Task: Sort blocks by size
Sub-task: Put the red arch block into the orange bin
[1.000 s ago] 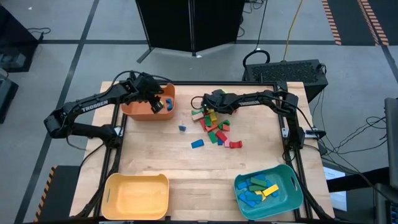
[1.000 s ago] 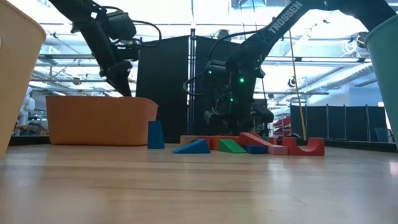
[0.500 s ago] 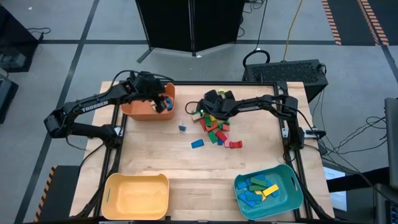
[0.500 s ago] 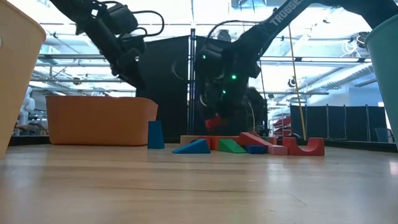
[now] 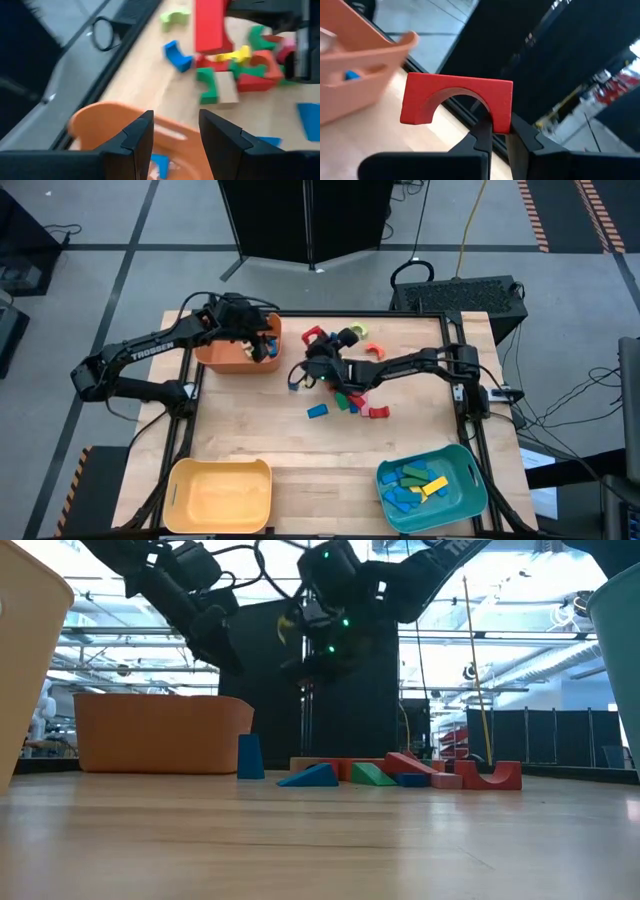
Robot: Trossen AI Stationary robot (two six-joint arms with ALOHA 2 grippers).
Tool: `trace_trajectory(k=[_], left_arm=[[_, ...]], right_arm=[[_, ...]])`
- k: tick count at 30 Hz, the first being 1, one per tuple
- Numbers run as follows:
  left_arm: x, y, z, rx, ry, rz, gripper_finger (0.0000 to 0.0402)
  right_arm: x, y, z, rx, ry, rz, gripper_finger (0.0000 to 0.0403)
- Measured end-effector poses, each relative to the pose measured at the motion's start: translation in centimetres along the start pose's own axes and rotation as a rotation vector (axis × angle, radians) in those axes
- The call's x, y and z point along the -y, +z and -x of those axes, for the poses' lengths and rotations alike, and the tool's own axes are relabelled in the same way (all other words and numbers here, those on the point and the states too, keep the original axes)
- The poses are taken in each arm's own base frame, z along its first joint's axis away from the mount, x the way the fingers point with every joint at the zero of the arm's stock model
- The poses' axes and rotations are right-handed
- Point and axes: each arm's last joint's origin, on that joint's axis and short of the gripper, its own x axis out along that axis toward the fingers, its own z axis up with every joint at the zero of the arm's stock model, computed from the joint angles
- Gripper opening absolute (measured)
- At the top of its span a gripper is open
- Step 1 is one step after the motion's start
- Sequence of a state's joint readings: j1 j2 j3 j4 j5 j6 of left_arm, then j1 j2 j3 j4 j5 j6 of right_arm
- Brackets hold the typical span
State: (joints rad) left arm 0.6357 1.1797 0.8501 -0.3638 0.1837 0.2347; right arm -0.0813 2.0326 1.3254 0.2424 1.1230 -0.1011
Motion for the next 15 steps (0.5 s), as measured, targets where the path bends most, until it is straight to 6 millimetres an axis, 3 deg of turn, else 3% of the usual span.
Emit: trace_trajectory(k=[8, 15], left_arm=[[1.3, 1.0, 0.0, 0.128, -0.232, -0.054, 0.0174], [1.6, 1.0, -1.0, 0.108, -0.276, 0.011, 0.0266]], right_arm=[[-1.0, 1.0, 1.4, 0.099, 0.165, 0.102, 0.0022], [-1.2, 1.9, 2.2, 0.175, 0.168, 0.178, 0.0021]])
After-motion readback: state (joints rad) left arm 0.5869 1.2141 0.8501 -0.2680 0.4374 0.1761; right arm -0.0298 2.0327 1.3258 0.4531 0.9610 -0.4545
